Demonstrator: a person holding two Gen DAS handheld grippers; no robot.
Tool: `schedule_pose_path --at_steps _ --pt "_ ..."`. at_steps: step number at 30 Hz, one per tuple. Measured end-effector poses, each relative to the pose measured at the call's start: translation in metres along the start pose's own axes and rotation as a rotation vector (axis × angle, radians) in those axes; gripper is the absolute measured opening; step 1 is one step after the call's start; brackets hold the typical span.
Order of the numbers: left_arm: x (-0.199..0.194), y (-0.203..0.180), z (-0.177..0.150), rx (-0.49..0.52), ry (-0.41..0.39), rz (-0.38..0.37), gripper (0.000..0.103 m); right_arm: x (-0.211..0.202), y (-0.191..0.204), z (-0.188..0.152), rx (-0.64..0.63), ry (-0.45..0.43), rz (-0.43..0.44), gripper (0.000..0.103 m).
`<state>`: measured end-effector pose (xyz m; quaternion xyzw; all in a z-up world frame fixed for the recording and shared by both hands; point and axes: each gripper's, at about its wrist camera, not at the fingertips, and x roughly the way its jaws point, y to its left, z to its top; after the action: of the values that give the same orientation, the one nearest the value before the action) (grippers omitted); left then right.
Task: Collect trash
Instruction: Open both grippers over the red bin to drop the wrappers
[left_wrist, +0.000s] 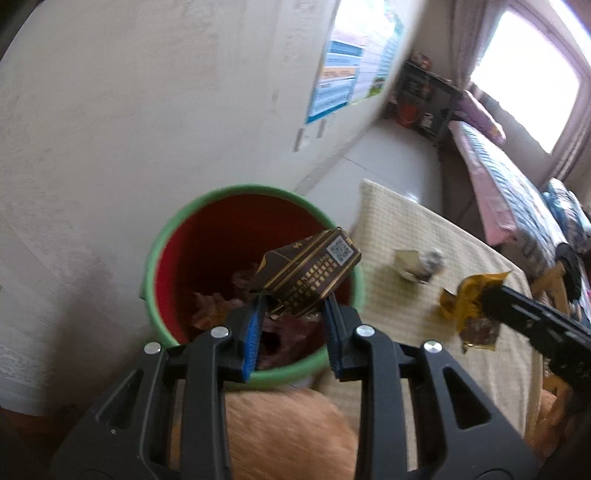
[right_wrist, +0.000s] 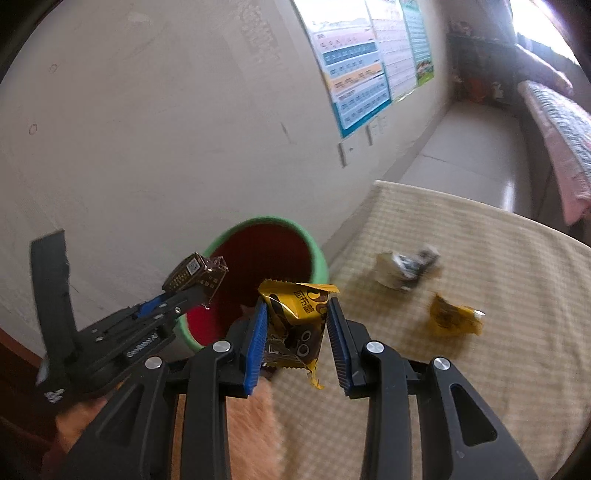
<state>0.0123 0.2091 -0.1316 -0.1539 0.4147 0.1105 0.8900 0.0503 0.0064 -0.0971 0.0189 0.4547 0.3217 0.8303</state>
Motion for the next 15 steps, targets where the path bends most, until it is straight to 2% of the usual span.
schedule_pose_path --at_steps 6,7,8,9,10,12,15 --pt "0.022 0.032 0.015 -0.045 0.025 0.035 0.029 0.039 0.016 0.030 0.028 0.031 0.081 0.034" --pt "0.025 0.036 0.017 -0.053 0.024 0.046 0.033 0.044 0.018 0.034 0.035 0.032 0.089 0.035" --pt "0.027 0.039 0.018 -0.061 0.024 0.060 0.037 0.047 0.019 0.037 0.038 0.030 0.090 0.041" --pt "0.028 0.042 0.019 -0.067 0.023 0.066 0.045 0.049 0.020 0.039 0.039 0.028 0.094 0.050" --pt "0.029 0.044 0.019 -0.069 0.021 0.071 0.053 0.050 0.021 0.040 0.041 0.021 0.098 0.054" --pt "0.031 0.044 0.017 -0.067 0.018 0.081 0.057 0.049 0.020 0.039 0.047 0.013 0.114 0.061" --pt "0.036 0.045 0.013 -0.067 0.035 0.089 0.059 0.047 0.009 0.036 0.064 0.018 0.103 0.061"
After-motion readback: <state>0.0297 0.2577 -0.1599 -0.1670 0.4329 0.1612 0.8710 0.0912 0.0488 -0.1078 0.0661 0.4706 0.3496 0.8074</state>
